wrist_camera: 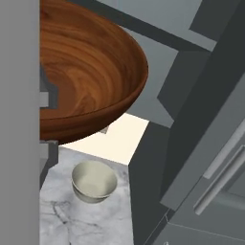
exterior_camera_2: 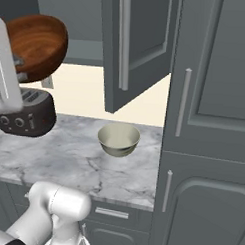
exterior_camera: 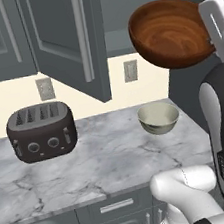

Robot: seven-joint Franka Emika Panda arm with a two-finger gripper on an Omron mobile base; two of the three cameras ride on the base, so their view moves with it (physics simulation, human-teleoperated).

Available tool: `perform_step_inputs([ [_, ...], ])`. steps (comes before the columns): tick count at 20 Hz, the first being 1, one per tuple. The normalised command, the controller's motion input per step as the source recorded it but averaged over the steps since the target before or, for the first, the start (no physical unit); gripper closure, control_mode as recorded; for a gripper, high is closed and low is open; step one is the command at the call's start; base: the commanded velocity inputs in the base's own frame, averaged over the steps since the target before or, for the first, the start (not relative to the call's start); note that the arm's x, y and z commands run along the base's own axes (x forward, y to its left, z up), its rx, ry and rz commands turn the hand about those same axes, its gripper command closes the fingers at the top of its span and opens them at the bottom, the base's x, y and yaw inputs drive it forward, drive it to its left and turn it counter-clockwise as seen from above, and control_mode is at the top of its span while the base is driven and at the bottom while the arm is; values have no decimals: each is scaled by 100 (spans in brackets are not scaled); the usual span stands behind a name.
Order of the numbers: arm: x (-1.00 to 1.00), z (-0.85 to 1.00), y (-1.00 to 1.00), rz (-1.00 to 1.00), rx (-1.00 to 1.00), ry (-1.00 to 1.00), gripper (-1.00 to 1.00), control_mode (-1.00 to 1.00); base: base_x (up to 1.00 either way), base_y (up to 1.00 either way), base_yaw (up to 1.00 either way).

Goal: Open the cabinet. Pick the bowls from the counter and place them in the cabinet. Then close the cabinet.

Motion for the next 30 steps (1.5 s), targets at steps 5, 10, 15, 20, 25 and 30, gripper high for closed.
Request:
perform_step_inputs([
  [5, 24, 0, -4, 0, 1, -1, 100, -100, 0, 0, 0],
  [10, 37, 0, 0, 1, 0, -6, 100, -100, 0, 0, 0],
  [15, 50, -2, 2, 1, 1, -6, 100, -100, 0, 0, 0],
  [20, 45, -11, 10, 2, 1, -3, 100, -100, 0, 0, 0],
  [25, 46, 0, 17, 0, 0, 0, 100, -100, 0, 0, 0],
  [30, 53, 0, 24, 0, 0, 0, 100, -100, 0, 0, 0],
])
